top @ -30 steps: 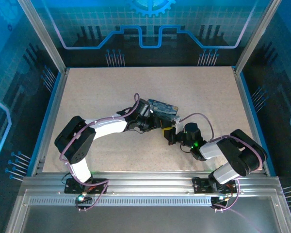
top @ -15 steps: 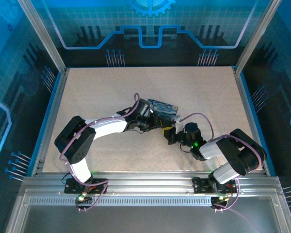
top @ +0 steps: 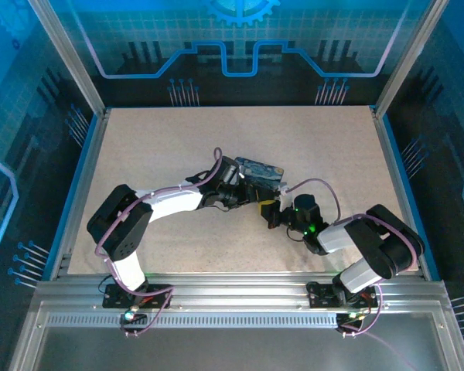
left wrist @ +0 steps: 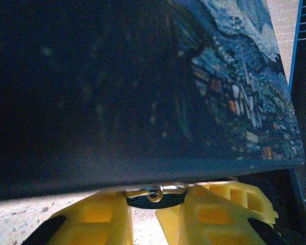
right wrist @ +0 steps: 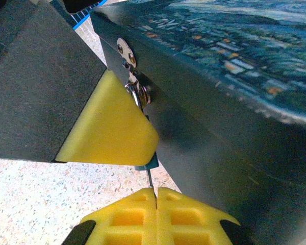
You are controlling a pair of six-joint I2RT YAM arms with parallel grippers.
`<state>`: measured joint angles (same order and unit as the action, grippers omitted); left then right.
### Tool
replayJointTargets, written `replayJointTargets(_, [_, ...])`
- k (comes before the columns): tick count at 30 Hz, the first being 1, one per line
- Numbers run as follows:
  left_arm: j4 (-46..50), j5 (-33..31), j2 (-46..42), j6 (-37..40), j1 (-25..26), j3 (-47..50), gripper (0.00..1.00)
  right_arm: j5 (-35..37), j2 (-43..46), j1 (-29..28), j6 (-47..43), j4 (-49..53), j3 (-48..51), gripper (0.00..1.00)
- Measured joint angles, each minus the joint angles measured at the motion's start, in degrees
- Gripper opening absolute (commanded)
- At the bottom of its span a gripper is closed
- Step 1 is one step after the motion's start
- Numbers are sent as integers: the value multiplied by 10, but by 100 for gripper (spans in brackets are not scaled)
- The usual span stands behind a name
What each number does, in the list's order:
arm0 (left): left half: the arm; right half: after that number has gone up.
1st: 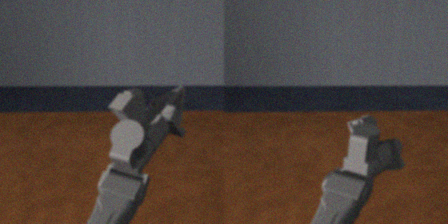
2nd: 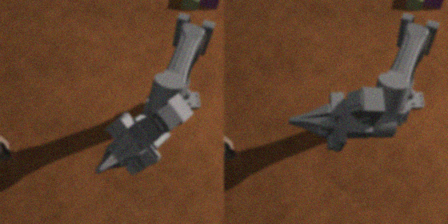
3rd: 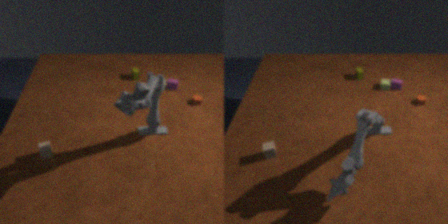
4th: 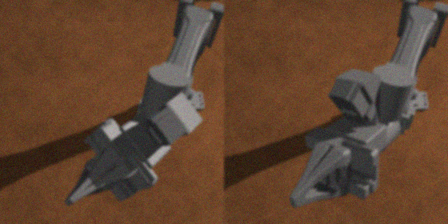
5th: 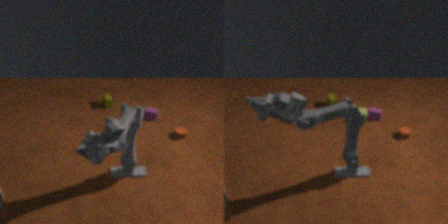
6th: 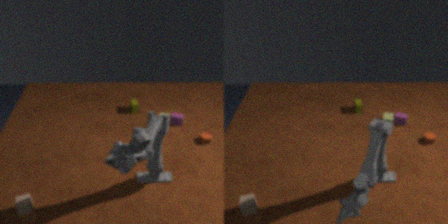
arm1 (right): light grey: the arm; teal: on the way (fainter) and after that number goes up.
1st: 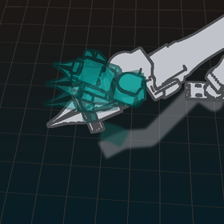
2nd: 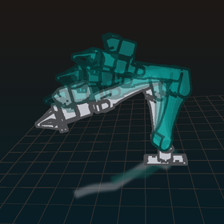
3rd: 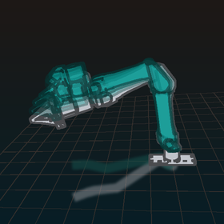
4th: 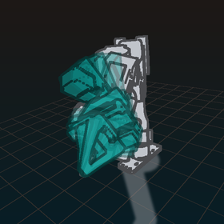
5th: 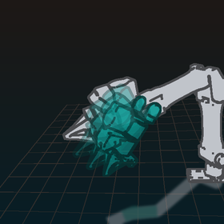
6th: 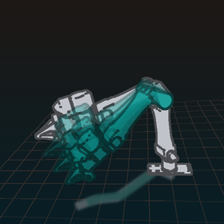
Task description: Unlock the padlock with the key
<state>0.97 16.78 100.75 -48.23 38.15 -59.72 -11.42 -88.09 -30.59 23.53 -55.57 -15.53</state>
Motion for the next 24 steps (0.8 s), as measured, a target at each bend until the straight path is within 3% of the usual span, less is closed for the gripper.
replayJointTargets(24, [-4,-25,-11,-12,-9,0,10,3,-10,0,-27,36,-47,0])
